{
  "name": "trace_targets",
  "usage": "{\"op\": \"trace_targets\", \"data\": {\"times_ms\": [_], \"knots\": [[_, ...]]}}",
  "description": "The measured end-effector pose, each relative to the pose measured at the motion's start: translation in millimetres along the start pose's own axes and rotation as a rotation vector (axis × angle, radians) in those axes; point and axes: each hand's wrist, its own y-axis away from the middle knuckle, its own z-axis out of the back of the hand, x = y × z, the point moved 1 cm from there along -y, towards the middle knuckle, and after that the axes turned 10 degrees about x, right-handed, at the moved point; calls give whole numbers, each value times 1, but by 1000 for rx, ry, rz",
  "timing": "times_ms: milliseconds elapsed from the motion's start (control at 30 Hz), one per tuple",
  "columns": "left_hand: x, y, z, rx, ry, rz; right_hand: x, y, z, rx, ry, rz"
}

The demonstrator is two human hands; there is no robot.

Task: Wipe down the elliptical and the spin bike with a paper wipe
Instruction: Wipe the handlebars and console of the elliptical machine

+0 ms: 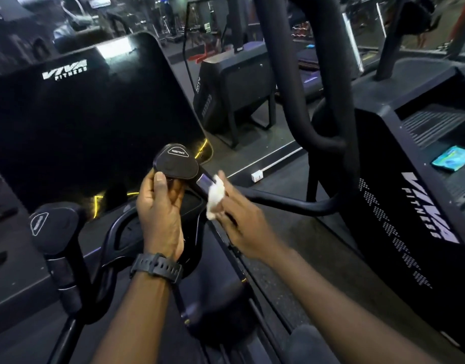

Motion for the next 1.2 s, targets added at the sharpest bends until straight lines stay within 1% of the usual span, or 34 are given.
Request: {"op": "trace_targets", "data": {"times_ms": [100,200,300,367,433,467,533,600,733,800,867,933,1000,1067,1133,1200], "knots": [[3,2,-2,-19,57,-2,-15,31,-5,20,-51,-68],[4,5,-8,-41,137,6,4,-1,-2,-39,-82,-33],[4,7,-11,-31,197,39,32,-41,2,-84,-108,1],[7,10,-12,-42,224,70,34,-43,1,-90,-96,-5],[13,17,-14,-37,232,130,24,-26,-5,-144,-73,-3],[18,22,-14,-27,229,169,17,-15,-7,-187,-61,-31],[25,31,-14,-4,218,236,11,2,-4,-260,-53,-153],[27,36,-11,18,216,275,16,-4,2,-290,-81,-224],[23,37,-5,55,194,301,41,-42,11,-197,-158,-161],[22,38,-4,69,181,308,43,-37,9,-171,-233,-121],[22,38,-2,85,175,309,31,-15,3,-150,-207,-69],[24,37,-2,102,171,303,13,6,-4,-173,-148,-67],[27,36,-2,100,181,302,6,9,-6,-228,-165,-146],[28,36,-2,95,188,306,15,-9,-5,-273,-137,-195],[29,35,-1,101,192,315,30,-35,-3,-312,-89,-175],[30,34,1,108,186,321,39,-50,-2,-327,-93,-155]]}}
